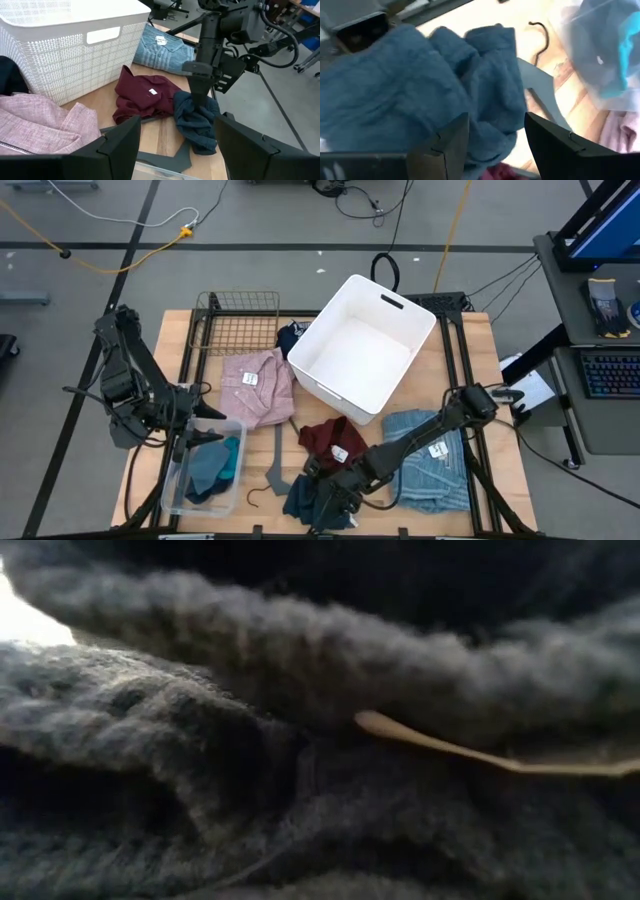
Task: Pick & Place Cloths
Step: Put the blue shorts into the wire basket
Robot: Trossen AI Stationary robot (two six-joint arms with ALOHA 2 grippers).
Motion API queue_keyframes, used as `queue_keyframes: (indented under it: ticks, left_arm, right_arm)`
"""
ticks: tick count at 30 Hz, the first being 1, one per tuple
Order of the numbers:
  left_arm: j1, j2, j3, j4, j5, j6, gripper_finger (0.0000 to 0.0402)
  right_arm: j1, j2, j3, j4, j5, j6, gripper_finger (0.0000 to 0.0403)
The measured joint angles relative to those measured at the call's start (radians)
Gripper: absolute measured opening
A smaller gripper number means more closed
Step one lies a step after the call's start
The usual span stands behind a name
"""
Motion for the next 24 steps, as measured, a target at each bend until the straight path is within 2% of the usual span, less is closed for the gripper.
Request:
queue_keyframes:
  ticks: [3, 7, 16, 24]
  left_arm:
    - [0.000, 0.000, 0.000, 0.000, 0.000, 0.000, 0.0255]
    - [0.000, 0.000, 0.000, 0.000, 0.000, 0.000, 0.0255]
    - [0.000, 0.000, 0.000, 0.000, 0.000, 0.000, 0.0255]
    - [0.000, 0.000, 0.000, 0.000, 0.000, -0.015, 0.0255]
  right_arm:
    - [0.019, 0.000, 0.000, -0.023, -0.008, 0.004, 0.0187]
    - [0.031, 0.000, 0.000, -0.038, -0.075, 0.005, 0.0187]
    - [0.000, 0.000, 0.000, -0.005, -0.045, 0.002, 0.0187]
    - [-0.013, 0.025, 0.000, -0.013, -0.104, 0.003, 0.0187]
